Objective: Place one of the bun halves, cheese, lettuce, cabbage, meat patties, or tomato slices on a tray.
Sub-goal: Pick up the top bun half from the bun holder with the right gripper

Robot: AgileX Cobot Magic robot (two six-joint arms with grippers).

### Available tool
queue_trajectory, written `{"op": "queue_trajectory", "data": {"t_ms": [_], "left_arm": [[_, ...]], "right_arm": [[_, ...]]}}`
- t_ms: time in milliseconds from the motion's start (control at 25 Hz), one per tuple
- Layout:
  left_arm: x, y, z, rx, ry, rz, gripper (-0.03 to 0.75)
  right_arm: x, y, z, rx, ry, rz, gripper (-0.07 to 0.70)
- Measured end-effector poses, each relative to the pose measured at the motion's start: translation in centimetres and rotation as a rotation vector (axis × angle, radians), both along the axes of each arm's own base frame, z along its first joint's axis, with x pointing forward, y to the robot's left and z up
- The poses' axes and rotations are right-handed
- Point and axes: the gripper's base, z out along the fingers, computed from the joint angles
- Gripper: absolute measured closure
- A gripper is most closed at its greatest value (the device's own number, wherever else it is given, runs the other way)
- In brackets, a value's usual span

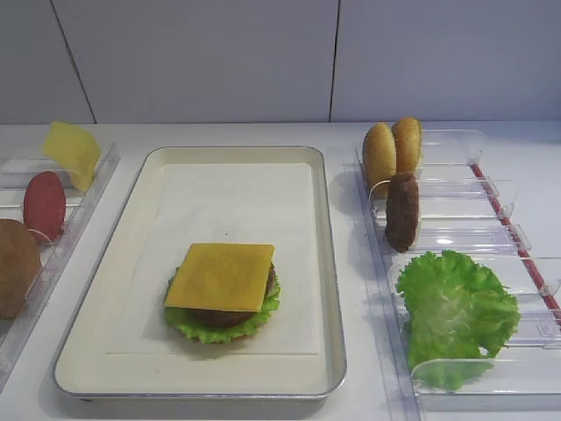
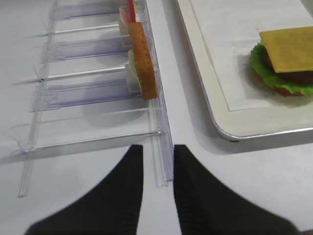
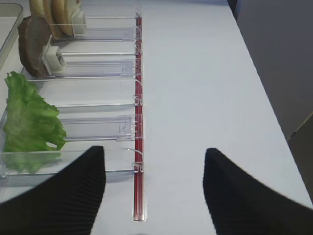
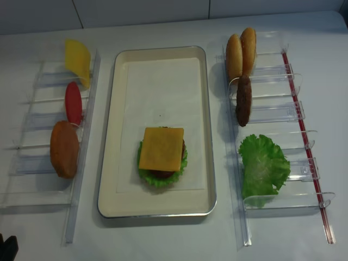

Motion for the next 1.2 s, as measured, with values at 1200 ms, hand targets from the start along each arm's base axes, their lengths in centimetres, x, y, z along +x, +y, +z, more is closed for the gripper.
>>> {"op": "queue_trajectory", "data": {"t_ms": [1200], "left_arm": [[0.0,0.0,0.0,-0.001,0.000,0.000,0.547]], "right_arm": [[15.1,2.3,5.0,0.306,0.349,0.180,0.192]]}}
